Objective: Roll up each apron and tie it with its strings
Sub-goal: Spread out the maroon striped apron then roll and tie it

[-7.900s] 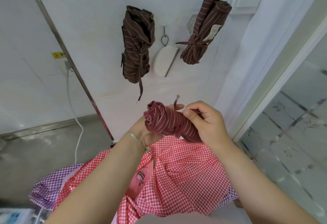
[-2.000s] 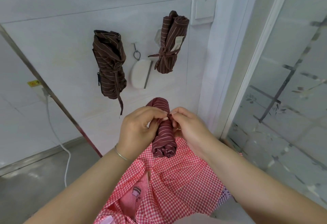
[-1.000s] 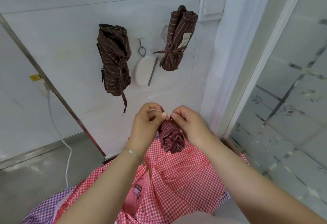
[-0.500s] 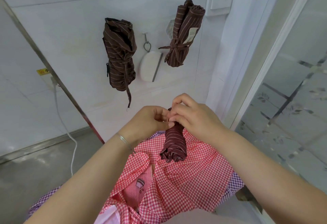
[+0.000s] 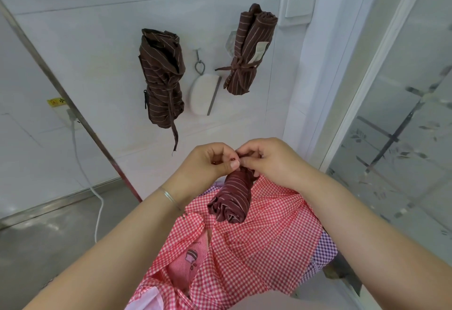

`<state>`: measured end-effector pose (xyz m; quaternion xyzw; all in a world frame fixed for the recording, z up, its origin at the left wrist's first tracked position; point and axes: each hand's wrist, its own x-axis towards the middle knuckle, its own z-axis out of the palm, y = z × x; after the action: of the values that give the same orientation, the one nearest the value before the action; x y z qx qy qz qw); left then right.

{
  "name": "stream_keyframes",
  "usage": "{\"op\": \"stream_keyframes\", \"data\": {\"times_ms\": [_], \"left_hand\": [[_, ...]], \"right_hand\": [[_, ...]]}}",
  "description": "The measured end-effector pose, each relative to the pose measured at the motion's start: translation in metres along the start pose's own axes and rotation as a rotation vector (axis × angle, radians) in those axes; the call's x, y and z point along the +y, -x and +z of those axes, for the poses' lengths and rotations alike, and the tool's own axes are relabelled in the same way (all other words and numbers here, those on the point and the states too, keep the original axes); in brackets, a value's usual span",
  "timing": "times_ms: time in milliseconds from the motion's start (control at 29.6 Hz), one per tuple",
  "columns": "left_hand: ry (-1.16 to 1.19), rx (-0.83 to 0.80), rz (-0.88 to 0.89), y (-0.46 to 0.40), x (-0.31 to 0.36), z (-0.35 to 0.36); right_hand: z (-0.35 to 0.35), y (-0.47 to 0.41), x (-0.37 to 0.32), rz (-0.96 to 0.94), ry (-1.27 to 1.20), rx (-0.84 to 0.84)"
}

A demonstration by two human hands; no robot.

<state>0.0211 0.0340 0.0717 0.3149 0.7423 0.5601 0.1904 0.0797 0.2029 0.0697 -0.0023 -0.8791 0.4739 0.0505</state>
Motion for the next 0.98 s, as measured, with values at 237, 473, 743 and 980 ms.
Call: {"op": "stream_keyframes", "data": {"times_ms": [237, 473, 743, 980], "left_hand": [[0.026, -0.09, -0.056, 0.001, 0.008, -0.009], [0.169, 0.114, -0.238, -0.003, 0.014, -0.008], [0.283, -0.053, -0.558, 0.003, 0.014, -0.013], [0.305, -0.188, -0.633, 0.01, 0.009, -0.015]], "right_hand": [[-0.001, 0.01, -0.006, -0.132, 0.136, 0.022], [0.013, 0.012, 0.006, -0.322, 0.246, 0.3], [0.009, 0.012, 0.012, -0.81, 0.819, 0.291], [0.004, 0.013, 0.023, -1.048, 0.792, 0.174]]}}
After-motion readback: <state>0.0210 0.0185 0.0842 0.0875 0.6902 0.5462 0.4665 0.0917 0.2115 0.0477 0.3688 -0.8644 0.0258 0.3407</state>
